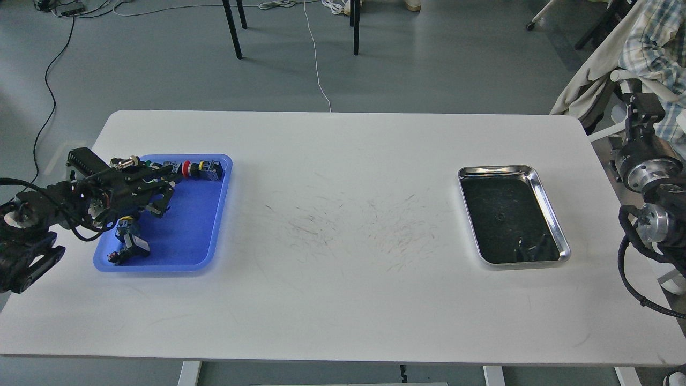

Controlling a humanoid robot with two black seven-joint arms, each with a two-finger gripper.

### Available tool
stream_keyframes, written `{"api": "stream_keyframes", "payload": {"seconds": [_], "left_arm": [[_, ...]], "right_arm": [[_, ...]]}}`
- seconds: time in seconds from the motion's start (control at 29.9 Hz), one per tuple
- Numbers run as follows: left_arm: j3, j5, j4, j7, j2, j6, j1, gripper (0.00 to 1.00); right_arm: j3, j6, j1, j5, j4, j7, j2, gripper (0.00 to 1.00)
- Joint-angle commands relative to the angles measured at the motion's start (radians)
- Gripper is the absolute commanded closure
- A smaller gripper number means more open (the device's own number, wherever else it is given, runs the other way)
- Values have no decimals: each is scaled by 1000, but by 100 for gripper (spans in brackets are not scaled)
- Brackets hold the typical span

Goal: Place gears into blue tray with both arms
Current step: 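Carry the black part into the blue tray and release it beside the chain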

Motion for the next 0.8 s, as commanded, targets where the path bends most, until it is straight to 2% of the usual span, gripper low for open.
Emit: {"api": "stream_keyframes", "payload": {"seconds": [0.0,0.53,0.77], "left_arm": [[1,-16,47,0,-45,8,10,91],[1,-27,50,0,-67,8,45,89],[-1,-53,53,0,-79,8,53,77]], "right_arm": [[0,0,-3,0,0,0,-2,4],[0,0,-9,0,-2,2,-2,4],[0,0,-12,-2,0,2,-2,4]]}}
